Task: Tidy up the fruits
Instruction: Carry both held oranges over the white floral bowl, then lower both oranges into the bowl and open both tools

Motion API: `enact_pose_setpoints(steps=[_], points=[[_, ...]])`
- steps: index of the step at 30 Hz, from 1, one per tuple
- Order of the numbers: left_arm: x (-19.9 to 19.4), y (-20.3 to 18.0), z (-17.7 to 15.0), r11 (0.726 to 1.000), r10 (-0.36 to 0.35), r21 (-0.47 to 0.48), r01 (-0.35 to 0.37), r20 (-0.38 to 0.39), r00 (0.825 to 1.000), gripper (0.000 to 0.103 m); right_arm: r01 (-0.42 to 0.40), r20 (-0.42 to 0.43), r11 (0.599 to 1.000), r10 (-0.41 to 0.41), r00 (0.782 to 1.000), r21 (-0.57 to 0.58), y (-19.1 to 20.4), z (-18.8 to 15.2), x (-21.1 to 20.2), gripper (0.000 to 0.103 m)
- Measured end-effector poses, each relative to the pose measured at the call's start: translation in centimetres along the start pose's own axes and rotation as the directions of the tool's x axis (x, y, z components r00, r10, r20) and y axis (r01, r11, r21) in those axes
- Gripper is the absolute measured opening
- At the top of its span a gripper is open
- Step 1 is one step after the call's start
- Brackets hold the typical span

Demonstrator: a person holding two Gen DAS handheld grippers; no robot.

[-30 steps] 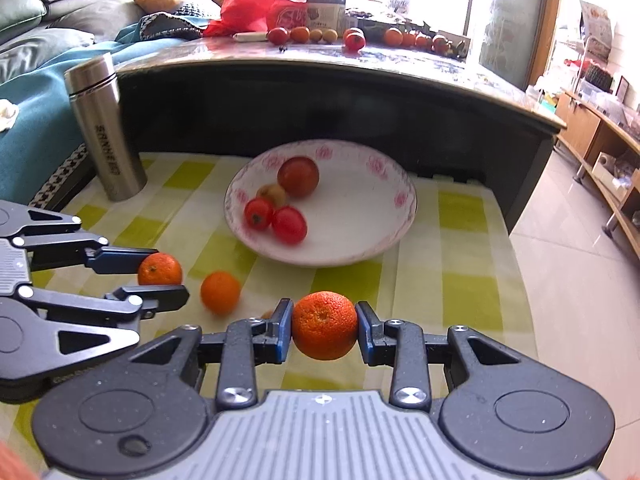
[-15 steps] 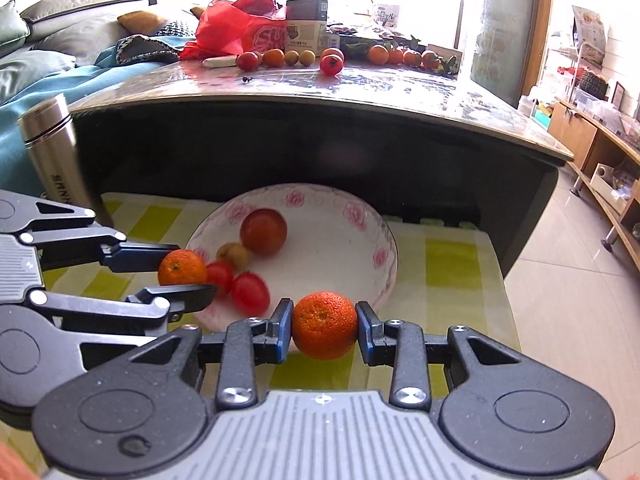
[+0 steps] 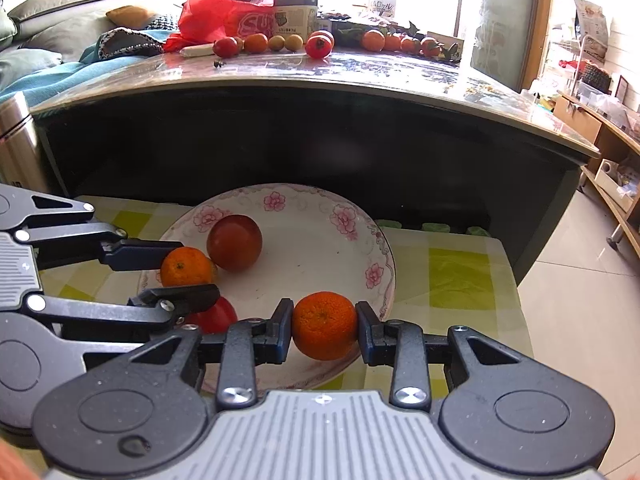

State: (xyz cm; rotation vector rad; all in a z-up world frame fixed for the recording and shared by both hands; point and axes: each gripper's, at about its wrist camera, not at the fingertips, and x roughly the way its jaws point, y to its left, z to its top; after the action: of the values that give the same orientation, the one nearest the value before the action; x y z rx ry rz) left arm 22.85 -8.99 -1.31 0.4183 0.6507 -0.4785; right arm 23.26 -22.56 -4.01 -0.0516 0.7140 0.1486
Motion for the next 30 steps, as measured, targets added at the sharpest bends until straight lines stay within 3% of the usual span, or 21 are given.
enact_pose_setpoints(steps=[30], points=[[1.4, 0.4, 0.6, 0.999, 0.031, 0.013, -0.031, 0.000, 1.000, 0.038, 0.006, -0.003, 1.000, -0.006, 1.000, 0.014, -0.4, 0.8, 2.2, 0.039]])
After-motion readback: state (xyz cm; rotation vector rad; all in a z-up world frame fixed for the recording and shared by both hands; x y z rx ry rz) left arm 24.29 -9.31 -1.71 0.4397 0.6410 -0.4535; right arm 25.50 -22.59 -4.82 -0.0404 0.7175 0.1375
